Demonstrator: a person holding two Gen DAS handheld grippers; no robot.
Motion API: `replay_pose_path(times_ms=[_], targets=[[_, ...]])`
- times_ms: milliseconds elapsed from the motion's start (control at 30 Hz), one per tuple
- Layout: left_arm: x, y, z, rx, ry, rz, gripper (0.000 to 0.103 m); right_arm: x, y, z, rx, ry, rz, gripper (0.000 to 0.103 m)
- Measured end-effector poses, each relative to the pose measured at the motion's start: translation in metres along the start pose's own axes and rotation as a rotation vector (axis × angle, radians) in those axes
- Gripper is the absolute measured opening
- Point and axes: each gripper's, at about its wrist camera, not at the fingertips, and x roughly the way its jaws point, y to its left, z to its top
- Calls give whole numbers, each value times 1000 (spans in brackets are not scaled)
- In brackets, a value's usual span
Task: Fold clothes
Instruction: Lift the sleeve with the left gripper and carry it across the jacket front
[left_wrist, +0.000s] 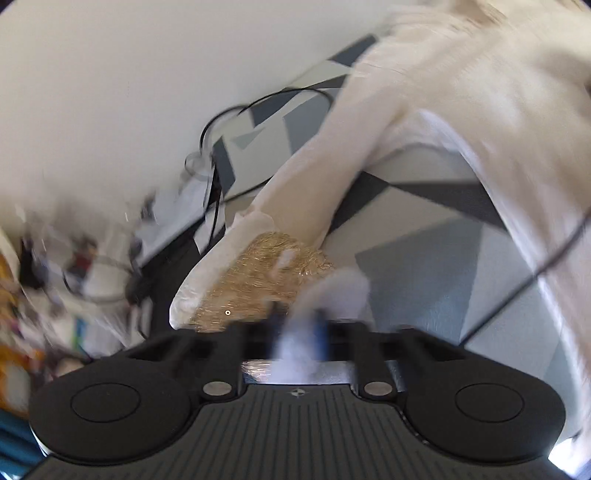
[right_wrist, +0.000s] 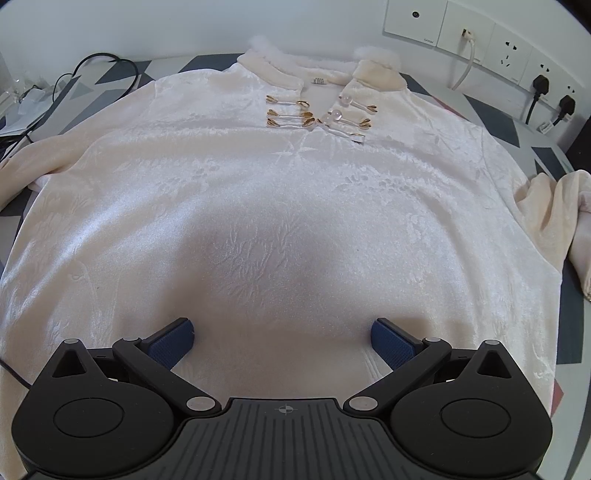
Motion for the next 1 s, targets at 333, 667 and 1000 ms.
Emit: replay_pose_path(times_ms=[333,667,1000], targets=[[-99,201,-5,-1028,-377,-215,7,-1,0,0,-1,-6,1,102],[-121,242,-43,-1242,-485,-190,7,-1,0,0,3,-7,-1,102],[-118,240,-20,-1266,-547,-234,6,-1,1,3,8,6,-6,102]])
